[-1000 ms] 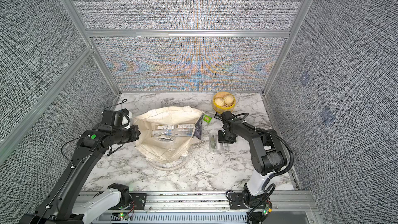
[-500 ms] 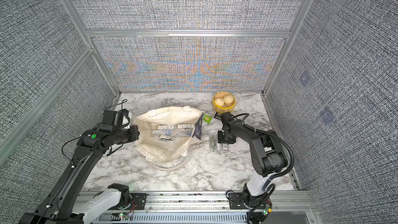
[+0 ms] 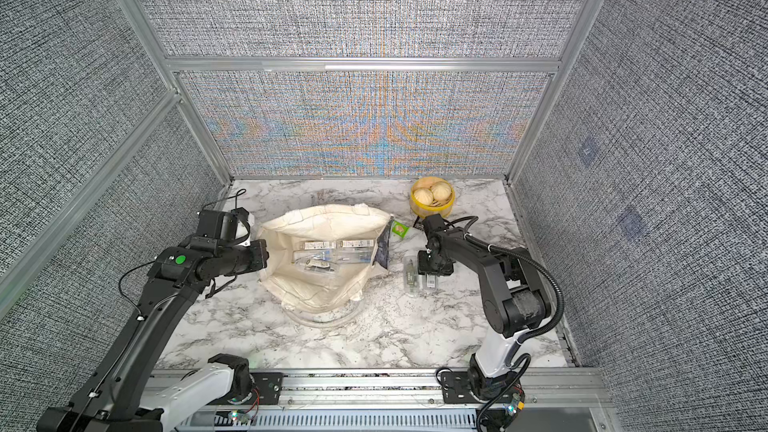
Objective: Take out the compass set from the canvas bag
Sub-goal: Place the compass set at the center of the board.
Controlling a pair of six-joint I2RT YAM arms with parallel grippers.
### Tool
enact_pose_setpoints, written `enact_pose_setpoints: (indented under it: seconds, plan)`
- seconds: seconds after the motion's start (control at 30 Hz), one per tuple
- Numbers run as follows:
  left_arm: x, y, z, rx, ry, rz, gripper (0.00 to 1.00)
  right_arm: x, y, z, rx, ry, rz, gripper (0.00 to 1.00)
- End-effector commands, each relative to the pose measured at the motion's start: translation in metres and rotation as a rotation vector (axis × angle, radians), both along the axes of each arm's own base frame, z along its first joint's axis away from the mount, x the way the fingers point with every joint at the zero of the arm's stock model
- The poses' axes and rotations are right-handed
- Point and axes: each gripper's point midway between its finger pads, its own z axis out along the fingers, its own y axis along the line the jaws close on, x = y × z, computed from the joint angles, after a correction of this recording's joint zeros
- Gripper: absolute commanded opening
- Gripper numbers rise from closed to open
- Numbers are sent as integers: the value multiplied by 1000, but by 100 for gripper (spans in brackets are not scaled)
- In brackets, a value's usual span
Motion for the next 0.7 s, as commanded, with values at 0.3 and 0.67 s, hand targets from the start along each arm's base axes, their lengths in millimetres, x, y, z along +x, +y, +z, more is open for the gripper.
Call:
enact_pose_setpoints:
  seconds: [0.3, 0.67]
  plan:
    - [9, -4, 15, -7, -65, -27, 0, -7, 1, 16, -30, -8, 9, 58]
    - [5, -7, 16, -25, -65, -41, 0, -11, 2, 30, -48, -37, 30, 59]
